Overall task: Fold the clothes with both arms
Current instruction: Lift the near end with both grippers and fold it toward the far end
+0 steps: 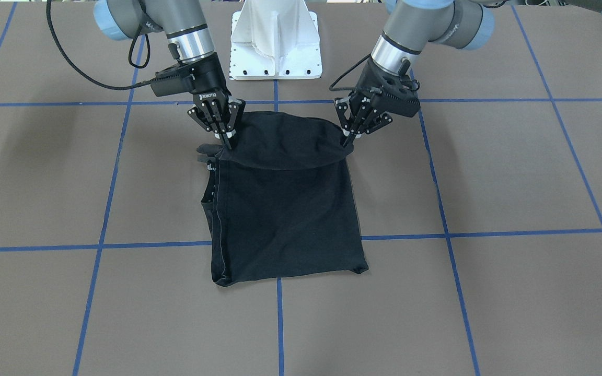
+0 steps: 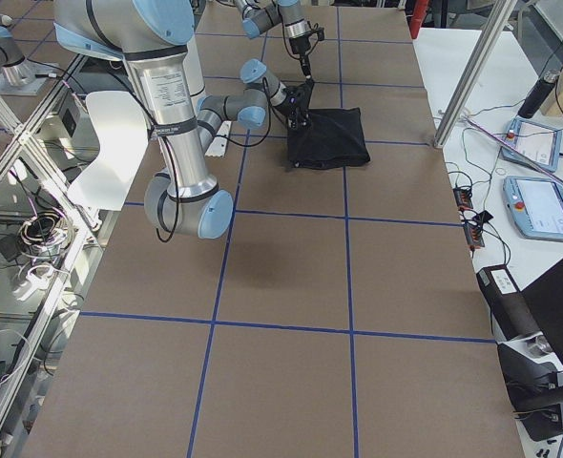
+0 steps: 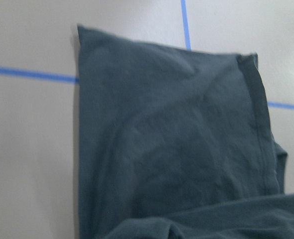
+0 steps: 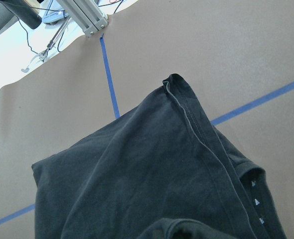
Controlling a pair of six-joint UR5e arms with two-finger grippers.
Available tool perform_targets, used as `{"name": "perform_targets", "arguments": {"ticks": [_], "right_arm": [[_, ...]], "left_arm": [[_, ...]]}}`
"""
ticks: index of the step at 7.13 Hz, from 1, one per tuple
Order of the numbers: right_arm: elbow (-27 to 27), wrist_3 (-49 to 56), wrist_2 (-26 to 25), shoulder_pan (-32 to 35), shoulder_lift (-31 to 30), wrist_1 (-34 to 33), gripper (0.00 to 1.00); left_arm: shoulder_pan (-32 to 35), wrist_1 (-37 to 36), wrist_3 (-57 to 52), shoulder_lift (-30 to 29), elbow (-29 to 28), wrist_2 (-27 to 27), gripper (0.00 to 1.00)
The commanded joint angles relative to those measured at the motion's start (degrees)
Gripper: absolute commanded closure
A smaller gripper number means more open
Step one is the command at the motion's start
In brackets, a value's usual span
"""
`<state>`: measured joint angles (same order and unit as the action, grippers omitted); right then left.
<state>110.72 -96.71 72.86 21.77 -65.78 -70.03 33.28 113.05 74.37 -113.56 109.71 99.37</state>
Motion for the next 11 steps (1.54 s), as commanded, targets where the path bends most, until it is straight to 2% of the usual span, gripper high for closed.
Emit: {"name": "perform_targets", "arguments": {"ticks": [1, 5, 8, 11], "right_arm": [[-6.02, 0.91, 1.05, 3.09, 3.72, -0.02, 1.00], [-18.40, 2.75, 2.54, 8.19, 10.57, 0.24, 1.00], [-25.44, 3.63, 3.16, 9.25, 14.27, 0.42, 1.00], [-28.44, 6.18, 4.91, 11.01, 15.33, 0.42, 1.00]], "left_arm": [[3.53, -0.02, -2.89, -4.38, -6.76, -0.14, 1.00], [4.16, 0.33, -3.35, -8.51, -15.64, -2.06, 1.00], [4.16, 0.94, -5.02, -10.89, -22.32, -2.86, 1.00], [4.25, 2.17, -7.03, -11.69, -24.54, -2.87, 1.00]]}}
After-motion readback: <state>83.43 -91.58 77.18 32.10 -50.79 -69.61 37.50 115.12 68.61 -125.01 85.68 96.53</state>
